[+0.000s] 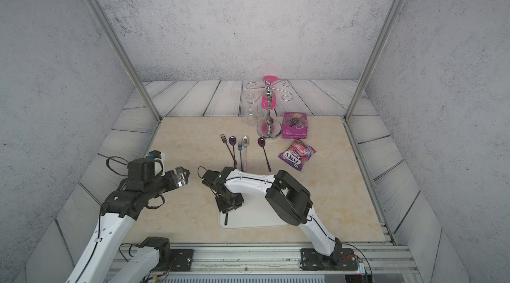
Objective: Set the spoon and fork side by side
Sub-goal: Place the fork on the tray, then pick up the spoon from the center of the board.
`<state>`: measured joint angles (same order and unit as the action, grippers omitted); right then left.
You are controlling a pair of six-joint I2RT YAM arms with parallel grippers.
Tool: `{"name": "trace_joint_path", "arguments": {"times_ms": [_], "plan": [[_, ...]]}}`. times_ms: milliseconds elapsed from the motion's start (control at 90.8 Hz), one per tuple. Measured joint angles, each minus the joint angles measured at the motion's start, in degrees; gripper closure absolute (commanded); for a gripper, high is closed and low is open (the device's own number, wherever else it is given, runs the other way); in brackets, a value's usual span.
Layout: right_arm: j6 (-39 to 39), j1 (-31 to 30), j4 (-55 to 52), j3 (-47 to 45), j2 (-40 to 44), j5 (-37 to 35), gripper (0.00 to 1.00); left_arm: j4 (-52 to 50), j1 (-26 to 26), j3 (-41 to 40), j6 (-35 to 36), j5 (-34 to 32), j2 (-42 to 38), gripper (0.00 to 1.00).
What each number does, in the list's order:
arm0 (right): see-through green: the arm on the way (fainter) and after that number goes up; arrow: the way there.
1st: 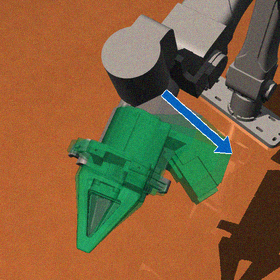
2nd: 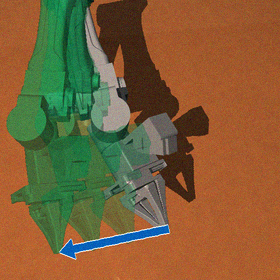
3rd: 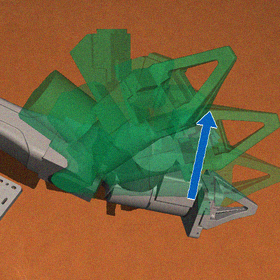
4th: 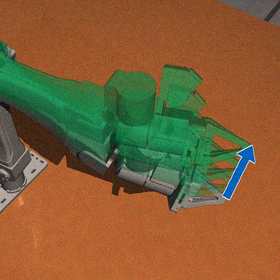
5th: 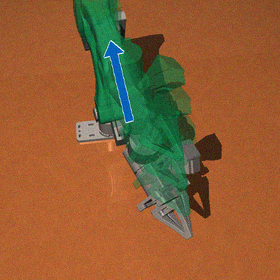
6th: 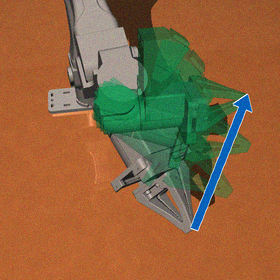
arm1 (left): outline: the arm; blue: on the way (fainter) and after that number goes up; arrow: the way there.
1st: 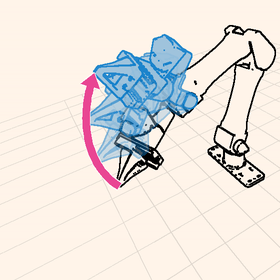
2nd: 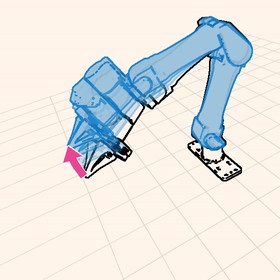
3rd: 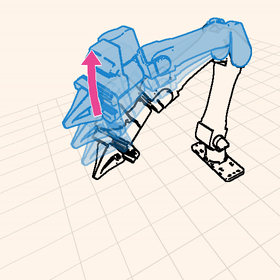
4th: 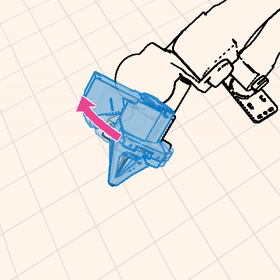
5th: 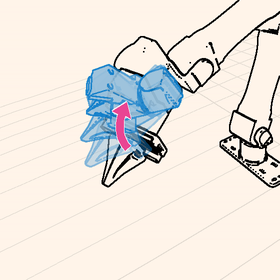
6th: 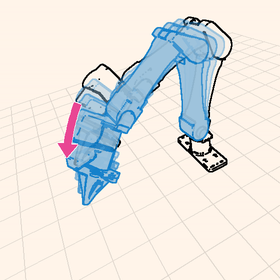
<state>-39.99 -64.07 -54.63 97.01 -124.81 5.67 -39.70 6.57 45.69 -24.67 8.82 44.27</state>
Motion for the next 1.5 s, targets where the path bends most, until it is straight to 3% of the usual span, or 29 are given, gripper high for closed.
{"name": "trace_joint_path", "arguments": {"times_ms": [693, 991, 1090, 1233, 1497], "plan": [[2.38, -0.92, -3.30, 1.73, -0.28, -4.26, 0.61, 0.02, 0.00, 0.00, 0.00, 0.00, 0.02, 0.01], [6.69, 0.70, -5.05, 1.70, 8.59, -11.04, 0.58, 0.02, 0.00, 0.00, 0.00, 0.02, 0.44, 0.01], [10.36, 3.56, -4.96, 1.42, 12.55, -13.05, 0.58, 0.04, 0.00, 0.00, 0.00, 0.07, 1.27, 0.01], [17.51, 13.25, -3.85, 0.72, 15.61, -13.16, 0.55, 0.09, 0.00, 0.00, 0.00, 0.94, 3.06, 0.01], [28.33, 29.70, 0.02, 6.73, 8.63, -11.56, 0.55, 0.07, 0.00, 0.00, 0.07, 2.16, 6.05, 0.01]]}}
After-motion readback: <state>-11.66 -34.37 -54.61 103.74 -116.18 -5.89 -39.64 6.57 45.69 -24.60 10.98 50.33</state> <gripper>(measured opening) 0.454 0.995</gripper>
